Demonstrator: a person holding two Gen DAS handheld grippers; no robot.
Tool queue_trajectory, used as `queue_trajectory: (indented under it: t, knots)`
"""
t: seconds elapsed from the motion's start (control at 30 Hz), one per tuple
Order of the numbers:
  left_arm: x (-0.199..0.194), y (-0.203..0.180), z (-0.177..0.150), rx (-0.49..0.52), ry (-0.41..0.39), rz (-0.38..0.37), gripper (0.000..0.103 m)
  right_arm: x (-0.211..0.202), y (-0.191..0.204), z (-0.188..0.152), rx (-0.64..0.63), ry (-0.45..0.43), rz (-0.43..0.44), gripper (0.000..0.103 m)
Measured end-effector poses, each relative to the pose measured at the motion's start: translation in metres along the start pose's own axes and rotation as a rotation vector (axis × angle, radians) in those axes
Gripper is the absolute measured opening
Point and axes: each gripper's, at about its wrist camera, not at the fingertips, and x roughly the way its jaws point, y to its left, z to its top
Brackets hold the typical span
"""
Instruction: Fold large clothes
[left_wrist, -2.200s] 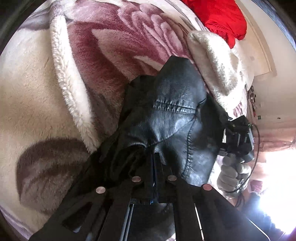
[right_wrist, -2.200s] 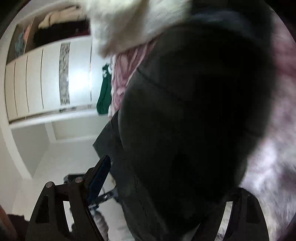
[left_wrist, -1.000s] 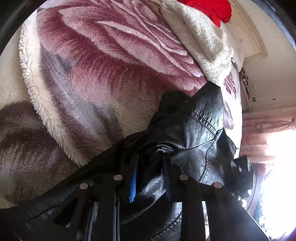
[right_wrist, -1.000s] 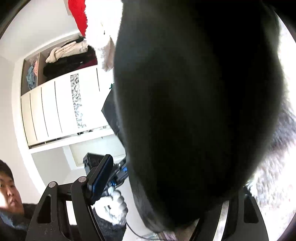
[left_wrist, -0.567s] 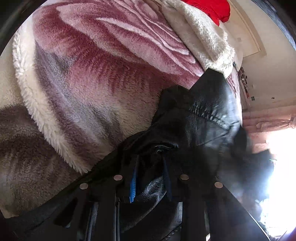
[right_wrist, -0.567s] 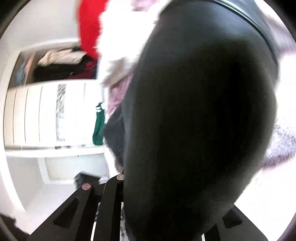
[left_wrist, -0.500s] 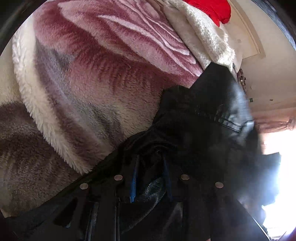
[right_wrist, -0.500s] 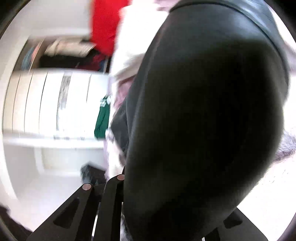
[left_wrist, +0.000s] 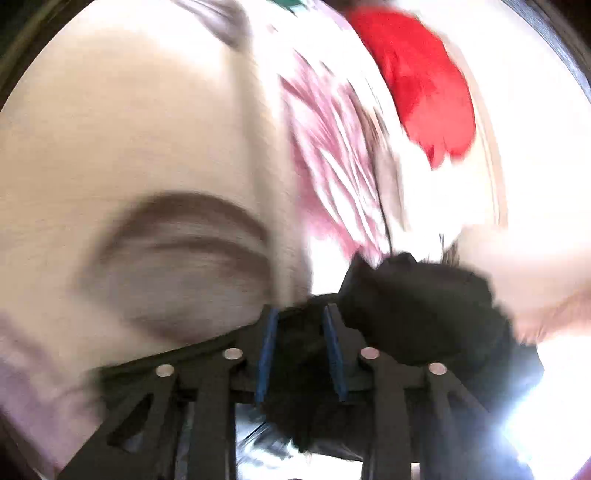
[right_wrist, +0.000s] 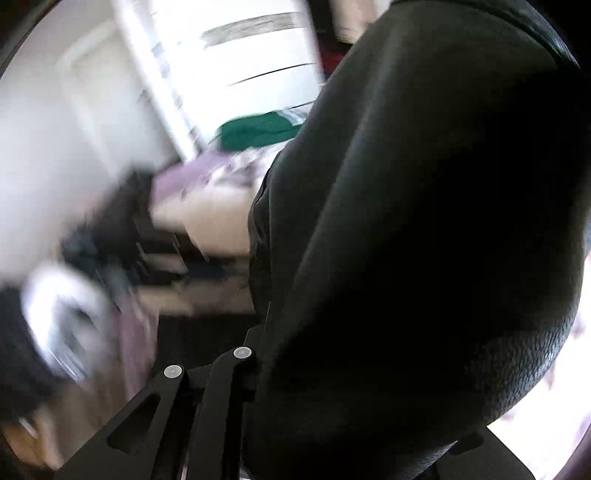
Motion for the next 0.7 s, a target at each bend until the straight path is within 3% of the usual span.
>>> queue_trajectory:
  t: [0.03, 0.1, 0.17, 0.27, 0.33, 0.43, 0.5, 0.53, 0.57, 0.63, 0.7]
  knots:
    - [-0.026, 0.018, -0.003, -0.046, -0.039, 0.006, 0.047, 0.007, 0.025, -0.003, -0.089, 0.006, -0.016, 0.015]
    - [-0.062, 0.047, -0.011, -0.117, -0.100, -0.002, 0.061, 0.022, 0.074, -0.014, -0.252, 0.013, -0.045, 0.015]
    - [-0.089, 0.074, -0.016, -0.178, -0.132, 0.004, 0.061, 0.041, 0.107, -0.026, -0.377, 0.039, -0.057, 0.015]
    - [-0.120, 0.105, -0.027, -0.226, -0.164, 0.007, 0.061, 0.072, 0.169, -0.072, -0.609, 0.103, -0.078, 0.019]
    - [-0.132, 0.115, -0.033, -0.224, -0.178, 0.013, 0.061, 0.091, 0.194, -0.103, -0.730, 0.148, -0.104, 0.027]
    - [-0.137, 0.117, -0.042, -0.201, -0.163, 0.015, 0.061, 0.105, 0.214, -0.131, -0.888, 0.158, -0.210, 0.044]
    - [-0.136, 0.113, -0.044, -0.179, -0.145, 0.014, 0.061, 0.102, 0.207, -0.126, -0.882, 0.201, -0.216, 0.048]
    - [-0.136, 0.110, -0.046, -0.160, -0.129, 0.011, 0.061, 0.094, 0.209, -0.123, -0.857, 0.229, -0.193, 0.055]
    - [-0.133, 0.108, -0.048, -0.145, -0.114, 0.007, 0.061, 0.086, 0.205, -0.111, -0.800, 0.270, -0.135, 0.064]
    - [-0.126, 0.101, -0.051, -0.115, -0.076, 0.000, 0.061, 0.075, 0.234, -0.060, -0.714, 0.349, -0.100, 0.065]
    - [-0.120, 0.096, -0.057, -0.079, -0.036, 0.003, 0.061, 0.049, 0.211, -0.050, -0.542, 0.425, 0.005, 0.069]
